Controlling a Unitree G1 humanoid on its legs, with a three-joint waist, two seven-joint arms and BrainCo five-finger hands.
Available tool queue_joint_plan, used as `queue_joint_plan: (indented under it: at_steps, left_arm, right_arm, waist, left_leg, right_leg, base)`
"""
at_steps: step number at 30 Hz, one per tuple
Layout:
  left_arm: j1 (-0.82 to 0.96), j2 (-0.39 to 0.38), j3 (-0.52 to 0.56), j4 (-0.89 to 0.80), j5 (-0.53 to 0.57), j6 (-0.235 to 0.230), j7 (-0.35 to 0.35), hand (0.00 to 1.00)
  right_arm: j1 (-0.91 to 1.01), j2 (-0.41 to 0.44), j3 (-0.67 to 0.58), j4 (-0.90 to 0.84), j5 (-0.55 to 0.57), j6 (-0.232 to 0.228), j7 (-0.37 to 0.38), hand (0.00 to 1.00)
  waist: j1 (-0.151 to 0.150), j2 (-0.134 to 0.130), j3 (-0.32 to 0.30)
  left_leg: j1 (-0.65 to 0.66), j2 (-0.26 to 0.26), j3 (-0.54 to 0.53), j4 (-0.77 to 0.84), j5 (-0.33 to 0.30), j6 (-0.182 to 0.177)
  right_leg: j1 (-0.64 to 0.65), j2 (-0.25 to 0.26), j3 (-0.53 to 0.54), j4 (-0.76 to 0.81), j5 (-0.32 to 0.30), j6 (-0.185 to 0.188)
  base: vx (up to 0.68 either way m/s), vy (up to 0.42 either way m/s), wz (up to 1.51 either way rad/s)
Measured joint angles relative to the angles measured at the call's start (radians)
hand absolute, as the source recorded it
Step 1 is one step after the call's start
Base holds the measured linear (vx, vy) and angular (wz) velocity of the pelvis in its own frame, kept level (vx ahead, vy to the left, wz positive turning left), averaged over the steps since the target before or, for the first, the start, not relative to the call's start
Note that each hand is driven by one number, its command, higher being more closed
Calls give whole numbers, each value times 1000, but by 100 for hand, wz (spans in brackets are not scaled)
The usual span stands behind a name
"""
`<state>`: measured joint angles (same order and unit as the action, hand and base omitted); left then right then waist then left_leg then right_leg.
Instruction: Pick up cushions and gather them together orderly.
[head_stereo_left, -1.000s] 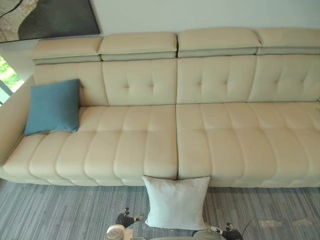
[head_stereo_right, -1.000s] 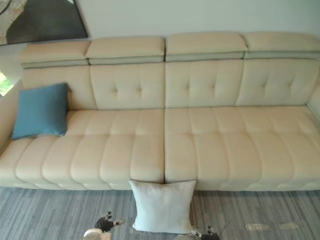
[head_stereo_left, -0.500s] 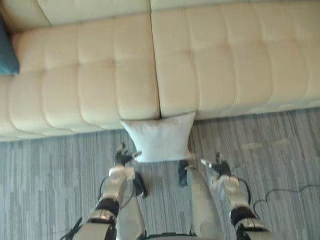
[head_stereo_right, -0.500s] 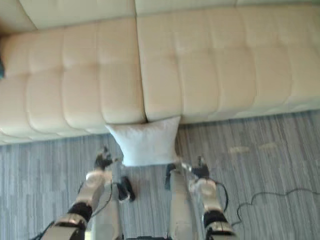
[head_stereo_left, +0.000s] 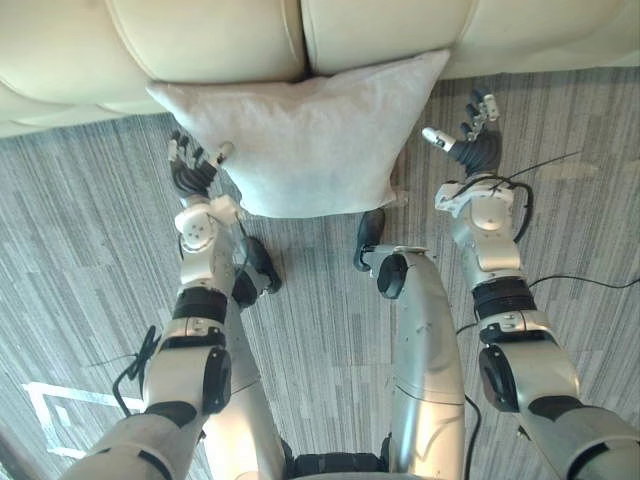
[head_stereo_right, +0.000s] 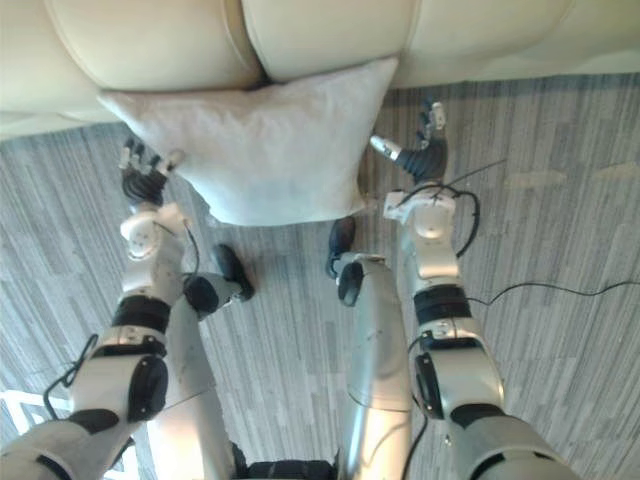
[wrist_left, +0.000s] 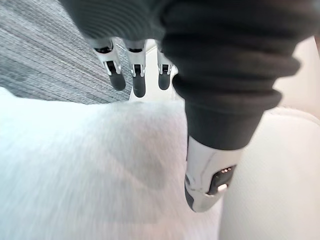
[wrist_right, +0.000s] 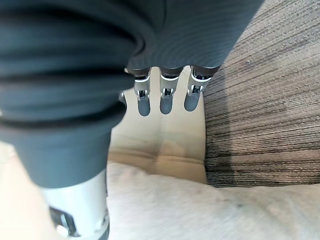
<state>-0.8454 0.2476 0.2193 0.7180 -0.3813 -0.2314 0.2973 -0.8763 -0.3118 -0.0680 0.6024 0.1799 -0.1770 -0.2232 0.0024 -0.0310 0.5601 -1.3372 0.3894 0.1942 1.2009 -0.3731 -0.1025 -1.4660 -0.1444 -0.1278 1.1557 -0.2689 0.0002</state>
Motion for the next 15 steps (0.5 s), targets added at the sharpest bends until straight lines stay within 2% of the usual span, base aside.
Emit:
queue_joint_plan:
  at_steps: [6,14,15]
  left_arm:
    - [-59,51,-3,-24,-15,-2,8,0]
    - [-168,0,-60,-42,-16,-4,33,0]
    - [-171,-5,-65,-46,-16,-4,35,0]
  right_arm:
    - [-81,11,3,0,66,-9,-12,0]
    - [-177,134,61,7,136,-22,-29,0]
    - [-178,133,61,8,138,-22,-33,100]
  waist:
    - [4,-6,4]
    - [7,-6,6]
    - [5,-6,6]
  left_leg:
    - [-133,0,-44,58,3,6]
    - [-199,-10,-60,86,6,1]
    - [-199,-13,-60,85,6,1]
  right_leg:
    - [-101,-17,-23,42,0,-8]
    - [-150,-32,-30,61,9,-28]
    - [-150,-34,-28,61,9,-28]
  base:
    - [-90,-7,8]
    - [-24,13,4]
    - [-22,29,10]
